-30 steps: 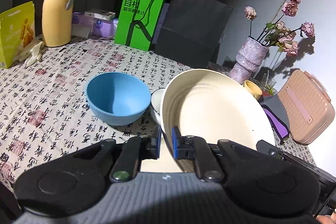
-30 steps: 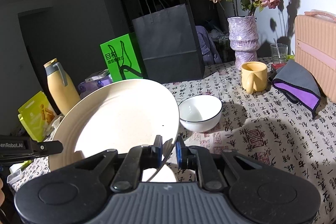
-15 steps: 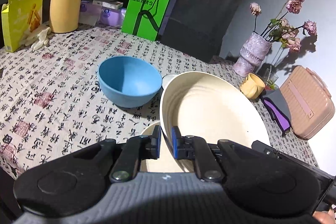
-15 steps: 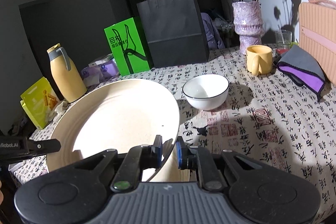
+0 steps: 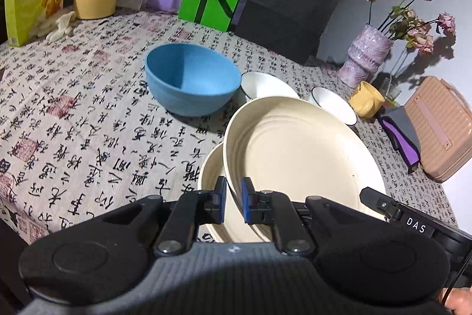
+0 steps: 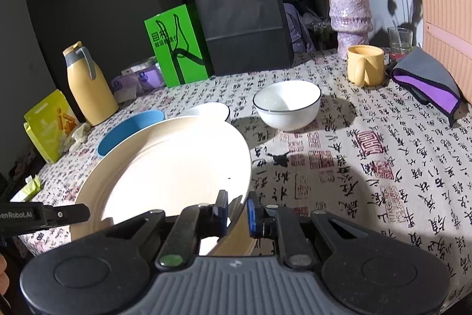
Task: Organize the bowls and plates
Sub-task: 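Carry the held plate back over the blue bowl toward the plate stack, then lower the held plate flat onto the cream plate stack with both grippers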
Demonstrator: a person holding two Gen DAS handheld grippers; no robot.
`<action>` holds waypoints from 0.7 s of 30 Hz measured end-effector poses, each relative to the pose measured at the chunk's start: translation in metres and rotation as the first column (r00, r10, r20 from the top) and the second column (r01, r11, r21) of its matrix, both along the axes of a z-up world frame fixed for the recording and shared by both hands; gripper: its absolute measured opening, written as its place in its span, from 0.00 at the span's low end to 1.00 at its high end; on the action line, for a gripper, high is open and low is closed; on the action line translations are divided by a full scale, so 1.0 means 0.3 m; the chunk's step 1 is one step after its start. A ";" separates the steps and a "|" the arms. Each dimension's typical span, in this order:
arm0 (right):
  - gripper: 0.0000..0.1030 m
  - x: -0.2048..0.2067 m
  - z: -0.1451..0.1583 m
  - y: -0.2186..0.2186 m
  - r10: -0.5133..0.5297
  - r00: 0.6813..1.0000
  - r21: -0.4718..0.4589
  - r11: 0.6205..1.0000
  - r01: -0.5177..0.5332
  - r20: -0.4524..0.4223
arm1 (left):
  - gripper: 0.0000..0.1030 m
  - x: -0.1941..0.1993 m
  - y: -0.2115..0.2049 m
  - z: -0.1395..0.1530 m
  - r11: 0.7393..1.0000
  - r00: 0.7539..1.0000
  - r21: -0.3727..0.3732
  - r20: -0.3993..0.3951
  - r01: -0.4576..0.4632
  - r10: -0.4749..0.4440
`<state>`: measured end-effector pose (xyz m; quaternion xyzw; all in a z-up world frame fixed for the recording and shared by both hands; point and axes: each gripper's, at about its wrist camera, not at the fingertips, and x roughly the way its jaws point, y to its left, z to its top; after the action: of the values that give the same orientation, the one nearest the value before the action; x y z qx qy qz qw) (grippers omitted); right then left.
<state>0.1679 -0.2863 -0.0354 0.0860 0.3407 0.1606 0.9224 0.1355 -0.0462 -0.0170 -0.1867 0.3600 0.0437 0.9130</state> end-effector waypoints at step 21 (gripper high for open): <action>0.13 0.022 -0.081 0.041 0.019 0.999 -0.054 0.998 -0.021 -0.036 | 0.11 0.025 0.000 -0.081 0.999 0.999 0.041 -0.040 -0.008 0.010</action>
<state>0.1746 -0.2741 -0.0598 0.0604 0.3620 0.1588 0.9166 0.1430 -0.0463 -0.0412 -0.1686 0.3767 0.0589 0.9090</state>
